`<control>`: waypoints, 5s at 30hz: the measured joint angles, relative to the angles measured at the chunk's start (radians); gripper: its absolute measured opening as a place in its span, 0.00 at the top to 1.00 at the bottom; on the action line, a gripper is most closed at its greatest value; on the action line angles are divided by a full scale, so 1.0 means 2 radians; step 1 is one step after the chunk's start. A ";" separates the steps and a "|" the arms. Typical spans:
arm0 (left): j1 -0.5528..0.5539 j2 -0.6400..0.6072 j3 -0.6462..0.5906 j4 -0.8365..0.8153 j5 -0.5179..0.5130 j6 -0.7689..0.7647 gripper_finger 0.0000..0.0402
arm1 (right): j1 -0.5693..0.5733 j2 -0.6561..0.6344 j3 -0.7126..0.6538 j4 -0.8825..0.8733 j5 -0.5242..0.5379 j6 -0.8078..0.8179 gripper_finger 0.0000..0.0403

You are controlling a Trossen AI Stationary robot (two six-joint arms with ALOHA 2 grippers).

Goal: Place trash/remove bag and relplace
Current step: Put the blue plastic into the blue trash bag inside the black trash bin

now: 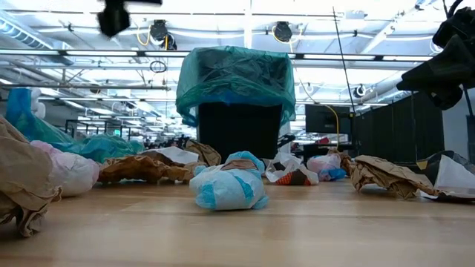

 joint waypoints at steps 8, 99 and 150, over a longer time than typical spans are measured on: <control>-0.034 0.114 0.139 -0.082 -0.014 0.030 1.00 | 0.000 0.000 0.000 0.000 0.000 0.000 0.70; -0.032 0.547 0.319 -0.091 0.143 0.375 0.98 | 0.000 0.000 0.000 0.000 0.000 0.000 0.70; 0.323 0.256 0.343 -0.139 0.068 0.254 0.83 | 0.000 0.000 0.000 0.000 0.000 0.000 0.70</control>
